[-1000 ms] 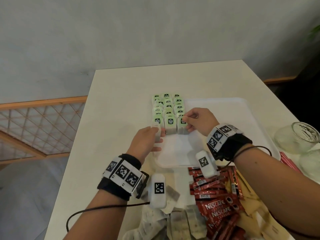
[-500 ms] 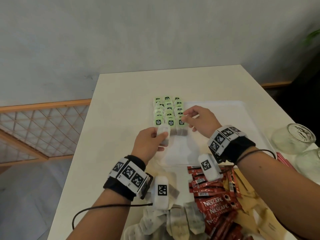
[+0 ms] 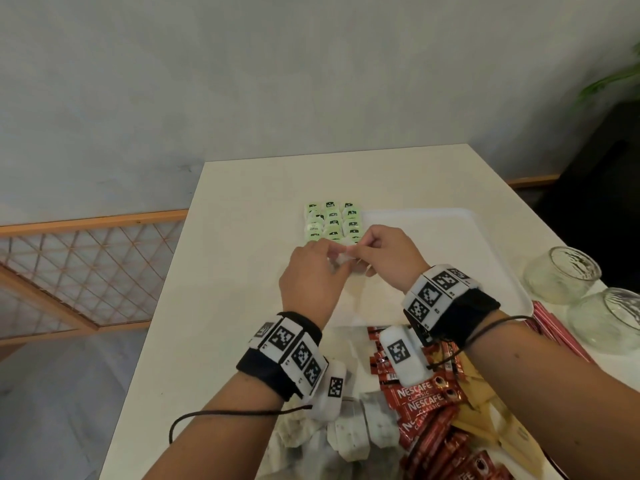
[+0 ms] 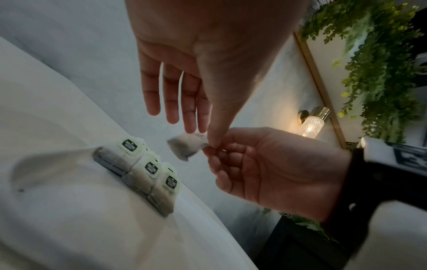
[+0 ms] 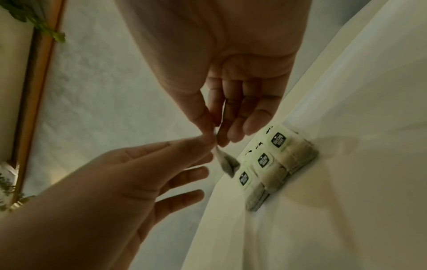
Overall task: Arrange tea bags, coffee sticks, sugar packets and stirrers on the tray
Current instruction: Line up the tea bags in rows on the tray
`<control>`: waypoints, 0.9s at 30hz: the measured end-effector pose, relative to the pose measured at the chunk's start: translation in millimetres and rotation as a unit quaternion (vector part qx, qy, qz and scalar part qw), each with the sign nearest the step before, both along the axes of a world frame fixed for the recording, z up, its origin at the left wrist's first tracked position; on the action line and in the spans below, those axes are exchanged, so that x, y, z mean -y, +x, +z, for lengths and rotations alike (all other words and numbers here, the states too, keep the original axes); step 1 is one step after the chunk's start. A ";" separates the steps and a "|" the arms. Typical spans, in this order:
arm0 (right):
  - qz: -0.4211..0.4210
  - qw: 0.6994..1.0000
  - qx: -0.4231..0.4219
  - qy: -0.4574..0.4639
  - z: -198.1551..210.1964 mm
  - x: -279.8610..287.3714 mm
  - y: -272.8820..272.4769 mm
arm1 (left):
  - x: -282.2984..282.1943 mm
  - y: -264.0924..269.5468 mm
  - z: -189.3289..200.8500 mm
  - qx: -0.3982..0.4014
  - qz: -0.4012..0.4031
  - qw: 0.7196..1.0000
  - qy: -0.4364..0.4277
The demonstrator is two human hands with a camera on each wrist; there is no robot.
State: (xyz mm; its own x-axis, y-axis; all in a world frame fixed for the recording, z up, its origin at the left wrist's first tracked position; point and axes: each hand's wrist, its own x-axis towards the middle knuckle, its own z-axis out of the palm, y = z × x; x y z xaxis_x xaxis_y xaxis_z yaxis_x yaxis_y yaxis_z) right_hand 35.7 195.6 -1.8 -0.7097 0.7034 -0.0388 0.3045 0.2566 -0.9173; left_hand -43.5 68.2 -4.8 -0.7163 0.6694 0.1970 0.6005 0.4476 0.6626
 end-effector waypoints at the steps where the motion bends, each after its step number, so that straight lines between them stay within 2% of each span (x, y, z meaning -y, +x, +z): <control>1: -0.003 1.000 0.002 -0.001 0.9 1.7 -0.8 | -0.8 2.4 1.2 0.001 -0.004 1.000 -0.011; 7: 0.054 0.998 0.001 -0.020 11.6 10.5 2.2 | 0.5 -5.5 7.2 0.023 0.019 0.999 -0.011; 11: 0.061 0.996 0.033 0.064 13.7 3.1 3.0 | 5.1 -23.0 2.1 0.134 0.031 0.990 0.043; 14: 0.096 0.992 0.049 0.066 9.0 3.4 -3.6 | 9.9 -28.0 -2.5 0.216 0.018 0.975 0.056; 16: 0.109 0.989 0.076 0.059 3.5 5.5 -7.7 | 14.9 -30.8 -7.0 0.241 -0.002 0.970 0.042; 21: 0.130 0.979 0.154 0.035 -19.9 6.0 -20.0 | 31.0 -51.0 -17.3 0.244 0.002 0.970 -0.006; 27: 0.082 0.986 0.132 0.058 -29.4 2.1 -46.9 | 39.2 -76.6 -22.5 0.242 0.042 0.969 0.012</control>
